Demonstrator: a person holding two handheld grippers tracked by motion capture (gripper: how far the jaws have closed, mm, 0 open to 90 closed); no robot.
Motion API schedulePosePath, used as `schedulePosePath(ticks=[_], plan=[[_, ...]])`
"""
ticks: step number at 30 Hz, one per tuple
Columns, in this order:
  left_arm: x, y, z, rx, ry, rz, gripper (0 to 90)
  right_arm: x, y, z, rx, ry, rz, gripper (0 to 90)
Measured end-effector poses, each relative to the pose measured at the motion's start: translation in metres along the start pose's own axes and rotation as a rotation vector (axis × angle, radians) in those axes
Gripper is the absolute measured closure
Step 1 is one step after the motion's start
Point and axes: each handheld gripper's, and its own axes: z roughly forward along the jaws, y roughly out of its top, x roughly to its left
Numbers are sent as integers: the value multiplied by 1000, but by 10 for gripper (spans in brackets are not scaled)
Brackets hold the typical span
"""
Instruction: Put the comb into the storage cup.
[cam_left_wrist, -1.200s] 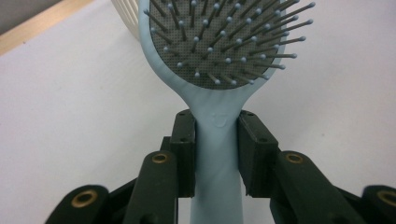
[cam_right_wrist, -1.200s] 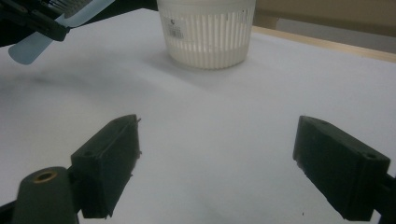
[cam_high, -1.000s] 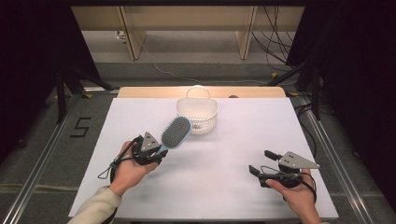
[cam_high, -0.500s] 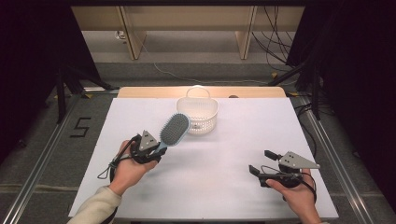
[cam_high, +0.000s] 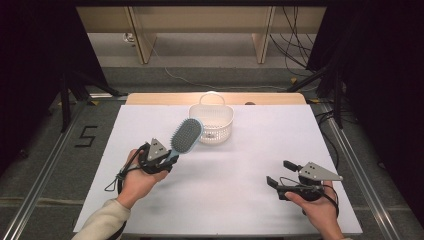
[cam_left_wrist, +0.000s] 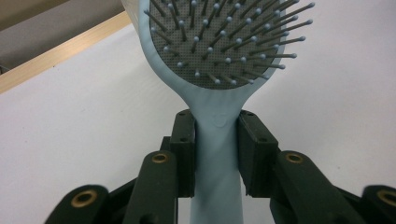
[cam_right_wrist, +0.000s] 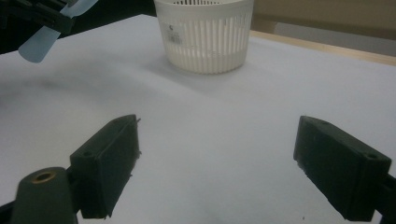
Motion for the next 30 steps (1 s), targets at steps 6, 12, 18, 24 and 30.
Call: schedulePosePath(ticks=[6, 12, 18, 24, 30], plan=[[1, 2, 1, -22, -4, -8, 697, 0, 0, 0, -1, 0, 2, 151], [2, 4, 1, -39, -12, -22, 697, 0, 0, 0, -2, -3, 2, 150], [3, 6, 2, -55, -13, -28, 697, -1, -1, 0, -2, -4, 4, 149], [2, 9, 2, -69, -16, -23, 697, 0, -1, 1, 2, 2, 7, 150], [4, 11, 3, -81, -18, -21, 697, -1, -1, 1, 3, 1, 9, 150]])
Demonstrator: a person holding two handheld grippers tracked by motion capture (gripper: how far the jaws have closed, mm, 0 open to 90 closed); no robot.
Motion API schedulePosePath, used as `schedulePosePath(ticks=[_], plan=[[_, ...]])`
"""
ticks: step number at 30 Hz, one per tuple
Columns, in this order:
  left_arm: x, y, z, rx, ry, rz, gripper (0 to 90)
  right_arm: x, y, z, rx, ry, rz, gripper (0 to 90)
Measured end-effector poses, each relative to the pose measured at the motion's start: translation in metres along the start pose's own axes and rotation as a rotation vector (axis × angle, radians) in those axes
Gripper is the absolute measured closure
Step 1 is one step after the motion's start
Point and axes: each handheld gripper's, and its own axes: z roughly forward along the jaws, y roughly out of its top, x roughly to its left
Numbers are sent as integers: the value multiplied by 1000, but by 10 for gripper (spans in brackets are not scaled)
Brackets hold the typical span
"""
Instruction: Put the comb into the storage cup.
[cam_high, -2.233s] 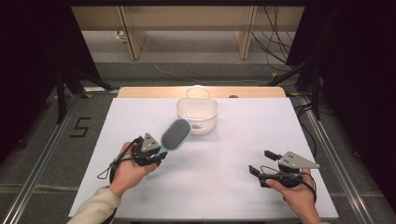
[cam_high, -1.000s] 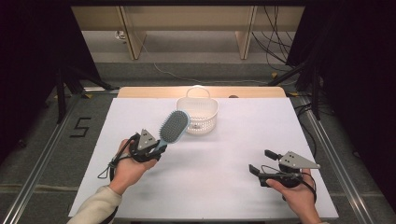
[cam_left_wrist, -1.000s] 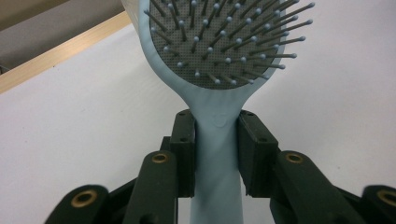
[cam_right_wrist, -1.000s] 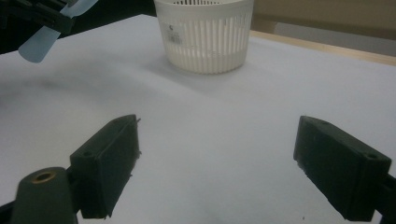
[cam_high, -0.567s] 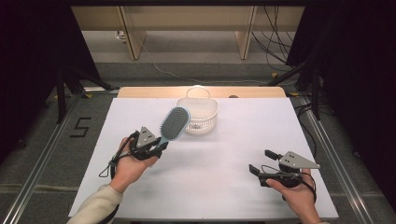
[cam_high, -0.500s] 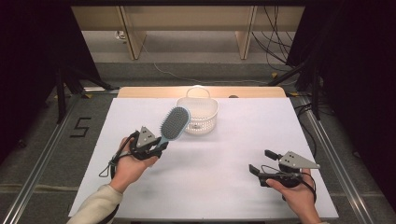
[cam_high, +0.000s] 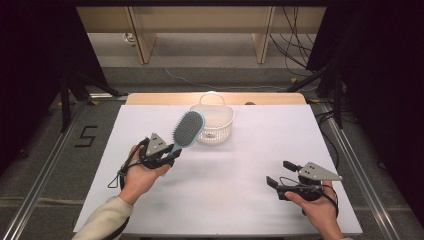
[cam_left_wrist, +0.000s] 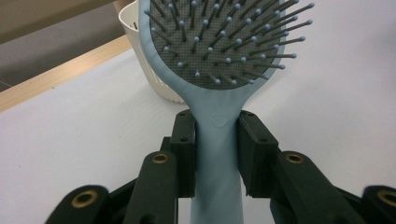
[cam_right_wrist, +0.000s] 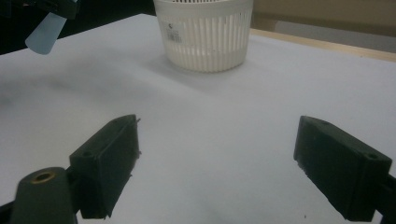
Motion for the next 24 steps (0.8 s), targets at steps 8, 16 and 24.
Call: schedulePosePath(ticks=[8, 16, 24], plan=[[0, 4, 3, -7, 0, -1, 697, -1, 0, 0, -3, 1, 3, 150], [0, 8, 5, -16, 1, -10, 698, -1, -1, 1, -2, 2, 10, 150], [1, 15, 7, -31, 2, -13, 698, -1, -1, 1, -5, 5, 13, 150]])
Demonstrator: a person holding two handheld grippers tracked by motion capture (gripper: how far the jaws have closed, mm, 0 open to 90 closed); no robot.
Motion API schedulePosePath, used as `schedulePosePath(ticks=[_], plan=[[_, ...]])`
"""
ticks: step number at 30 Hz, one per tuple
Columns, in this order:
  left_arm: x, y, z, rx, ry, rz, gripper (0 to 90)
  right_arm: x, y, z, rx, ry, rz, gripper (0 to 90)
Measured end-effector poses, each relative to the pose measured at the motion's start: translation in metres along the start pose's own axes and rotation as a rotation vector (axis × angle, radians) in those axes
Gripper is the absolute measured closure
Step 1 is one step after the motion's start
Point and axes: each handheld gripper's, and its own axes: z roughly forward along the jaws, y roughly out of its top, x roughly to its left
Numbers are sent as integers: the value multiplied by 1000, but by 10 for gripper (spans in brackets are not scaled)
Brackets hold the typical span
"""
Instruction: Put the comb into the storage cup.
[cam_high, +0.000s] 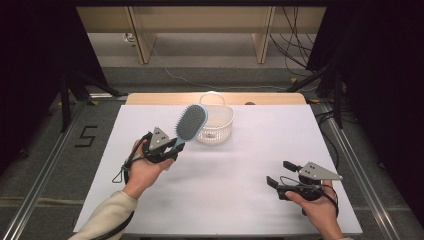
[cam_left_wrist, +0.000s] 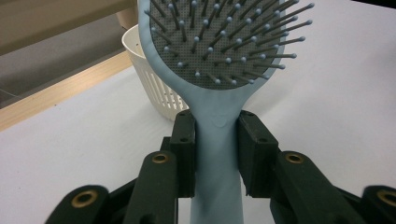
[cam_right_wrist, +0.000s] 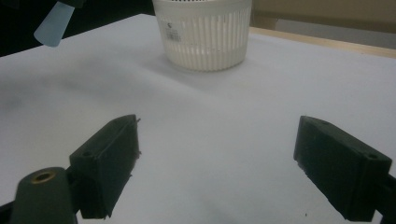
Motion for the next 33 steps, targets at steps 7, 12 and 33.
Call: schedulePosePath(ticks=[7, 12, 33], plan=[[1, 3, 1, -7, -1, -2, 697, 0, 0, 0, -1, -3, 1, 150], [3, 6, 0, -13, -1, 0, 698, 0, 0, 0, 2, -2, 1, 150], [6, 9, 3, -19, 2, -13, 698, 0, 0, -1, -1, -3, 2, 150]])
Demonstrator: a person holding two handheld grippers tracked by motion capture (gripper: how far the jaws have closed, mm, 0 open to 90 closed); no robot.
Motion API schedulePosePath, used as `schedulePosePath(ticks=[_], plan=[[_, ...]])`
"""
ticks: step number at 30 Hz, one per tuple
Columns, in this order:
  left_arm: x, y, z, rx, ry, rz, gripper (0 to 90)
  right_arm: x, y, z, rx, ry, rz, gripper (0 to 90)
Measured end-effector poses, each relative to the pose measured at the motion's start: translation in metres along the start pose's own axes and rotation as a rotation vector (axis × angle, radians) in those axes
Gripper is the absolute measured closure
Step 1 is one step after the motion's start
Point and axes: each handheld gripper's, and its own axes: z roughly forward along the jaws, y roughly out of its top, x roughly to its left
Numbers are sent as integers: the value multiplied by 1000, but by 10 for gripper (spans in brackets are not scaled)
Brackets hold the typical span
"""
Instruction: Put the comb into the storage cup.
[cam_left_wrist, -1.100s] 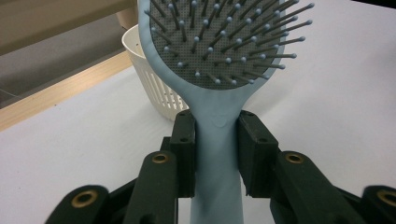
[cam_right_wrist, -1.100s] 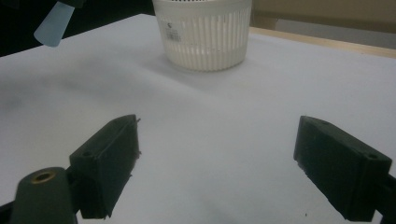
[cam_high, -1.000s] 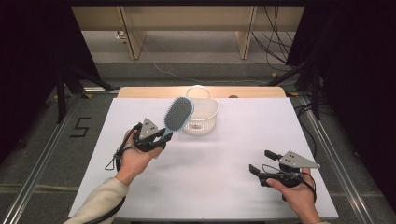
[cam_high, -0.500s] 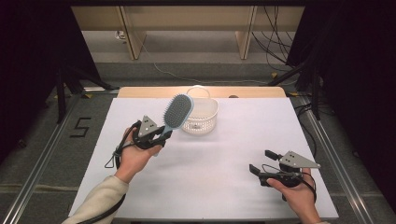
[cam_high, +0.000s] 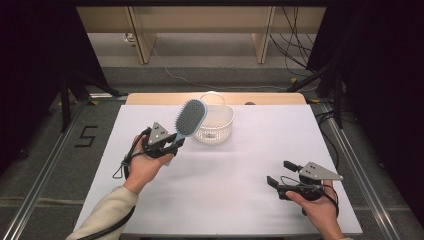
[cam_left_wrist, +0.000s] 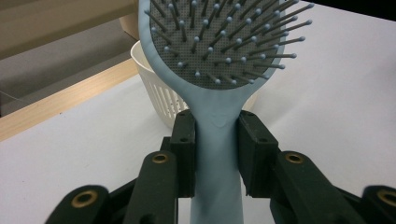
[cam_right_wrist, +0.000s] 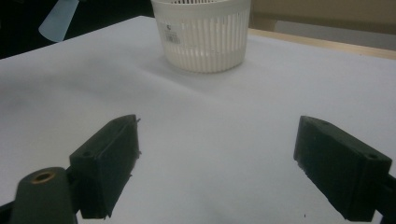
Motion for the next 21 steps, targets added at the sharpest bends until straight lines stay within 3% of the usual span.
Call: schedulePosePath(ticks=[21], plan=[[0, 12, 6, -16, -5, -5, 697, 0, 0, 0, -6, 1, 9, 150]])
